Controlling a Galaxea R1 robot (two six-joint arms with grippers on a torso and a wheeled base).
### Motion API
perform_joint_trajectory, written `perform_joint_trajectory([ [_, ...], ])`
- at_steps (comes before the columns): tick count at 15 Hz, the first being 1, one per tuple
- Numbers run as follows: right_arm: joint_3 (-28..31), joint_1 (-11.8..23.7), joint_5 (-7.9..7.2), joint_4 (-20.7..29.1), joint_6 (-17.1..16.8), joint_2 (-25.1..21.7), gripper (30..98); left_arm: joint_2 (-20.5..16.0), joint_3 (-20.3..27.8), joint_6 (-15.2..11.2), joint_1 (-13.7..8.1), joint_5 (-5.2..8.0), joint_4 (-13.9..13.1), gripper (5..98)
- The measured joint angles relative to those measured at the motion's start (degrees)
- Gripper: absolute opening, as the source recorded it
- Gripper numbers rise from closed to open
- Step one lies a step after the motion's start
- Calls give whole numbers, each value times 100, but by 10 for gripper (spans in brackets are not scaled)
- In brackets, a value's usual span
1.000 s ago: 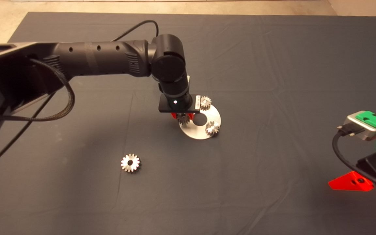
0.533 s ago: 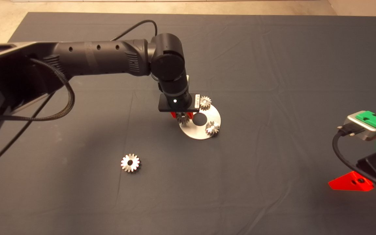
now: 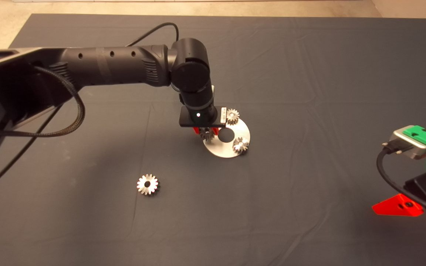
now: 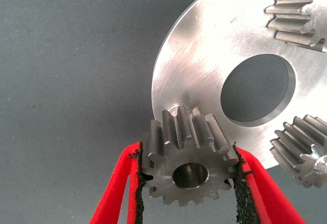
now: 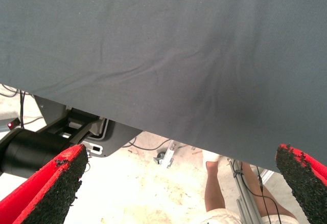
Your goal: Remove an incorrectly installed larger gear and replace it with the correct smaller gear
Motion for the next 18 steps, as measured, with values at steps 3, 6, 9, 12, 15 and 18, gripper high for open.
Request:
perform_joint_trajectory([
  [3, 0, -2, -2, 1, 0, 0, 977, 44, 1, -77, 0, 145, 27, 336],
  [6, 0, -2, 0, 0, 0, 0, 977, 100, -5, -78, -1, 181, 33, 337],
  [9, 0, -2, -2, 1, 0, 0, 977, 155, -44, -78, 0, 272, 38, 337],
  [12, 0, -2, 0, 1, 0, 0, 977, 139, -74, -72, -2, 230, 35, 337],
  [15, 0, -2, -2, 1, 0, 0, 977, 143, -77, -69, -2, 222, 33, 338],
  [18, 0, -2, -1, 1, 0, -1, 977, 143, -77, -69, 0, 213, 33, 336],
])
